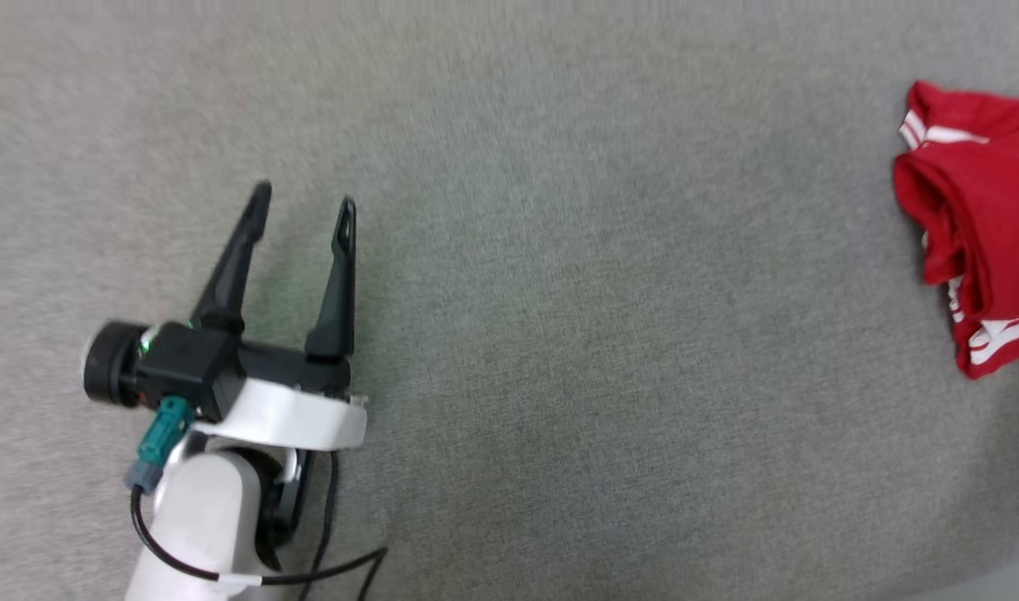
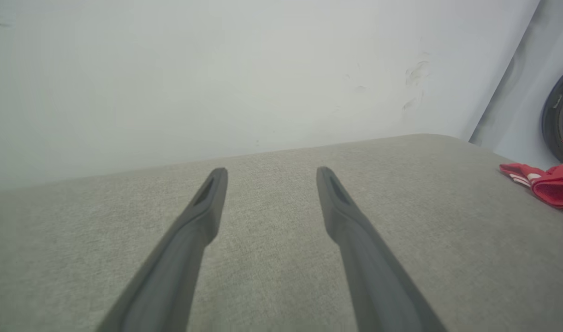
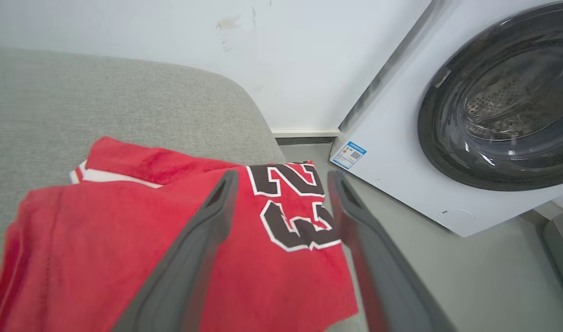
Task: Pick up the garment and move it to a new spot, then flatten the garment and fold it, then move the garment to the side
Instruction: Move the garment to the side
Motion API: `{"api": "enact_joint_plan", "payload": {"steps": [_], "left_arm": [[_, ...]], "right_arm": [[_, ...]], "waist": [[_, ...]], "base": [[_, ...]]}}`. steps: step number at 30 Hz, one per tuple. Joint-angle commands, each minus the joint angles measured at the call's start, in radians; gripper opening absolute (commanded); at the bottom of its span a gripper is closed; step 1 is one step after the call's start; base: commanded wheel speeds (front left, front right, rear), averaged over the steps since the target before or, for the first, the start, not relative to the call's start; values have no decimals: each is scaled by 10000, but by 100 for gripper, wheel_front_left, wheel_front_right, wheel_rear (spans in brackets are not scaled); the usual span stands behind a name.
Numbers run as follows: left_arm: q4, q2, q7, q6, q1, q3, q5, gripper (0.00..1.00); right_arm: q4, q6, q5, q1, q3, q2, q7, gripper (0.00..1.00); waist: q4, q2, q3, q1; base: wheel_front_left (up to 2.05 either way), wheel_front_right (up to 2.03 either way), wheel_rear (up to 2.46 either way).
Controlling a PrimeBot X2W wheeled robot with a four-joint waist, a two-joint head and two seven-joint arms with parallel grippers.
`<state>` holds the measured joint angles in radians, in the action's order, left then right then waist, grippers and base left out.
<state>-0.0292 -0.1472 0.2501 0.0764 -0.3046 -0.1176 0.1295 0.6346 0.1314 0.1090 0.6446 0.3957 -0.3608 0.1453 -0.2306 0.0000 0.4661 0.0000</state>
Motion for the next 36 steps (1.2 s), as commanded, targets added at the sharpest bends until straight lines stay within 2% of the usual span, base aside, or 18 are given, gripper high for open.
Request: {"api": "enact_joint_plan", "payload": {"steps": [1,17,26,31,36], "left_arm": [[141,57,73,-81,262,39,73,100],[1167,539,165,-292,1792,182,426,100],[1337,587,157,-487,2599,873,407,100],[1444,509,158,-552,3145,1199,323,100],[1405,503,158,-435,3652,1392,318,100]], "right_arm": [[-199,-15,-94,-378,-125,221,105,100],[-3152,-14,-1520,-3997,-2111,2176,93,100],[-4844,-14,-2277,-5424,-3591,2526,-239,100],[-5642,-14,-2414,-6155,-3779,2675,-450,100],[-6504,-14,-2459,-6906,-3771,2769,-801,100]], "waist": [[212,0,-764,0],[1009,0,-3009,0],[1581,0,-4063,0],[1725,0,-4633,0],[1677,0,-4947,0]], "base": [[0,0,0],[0,0,0],[0,0,0],[0,0,0],[0,0,0]]}}
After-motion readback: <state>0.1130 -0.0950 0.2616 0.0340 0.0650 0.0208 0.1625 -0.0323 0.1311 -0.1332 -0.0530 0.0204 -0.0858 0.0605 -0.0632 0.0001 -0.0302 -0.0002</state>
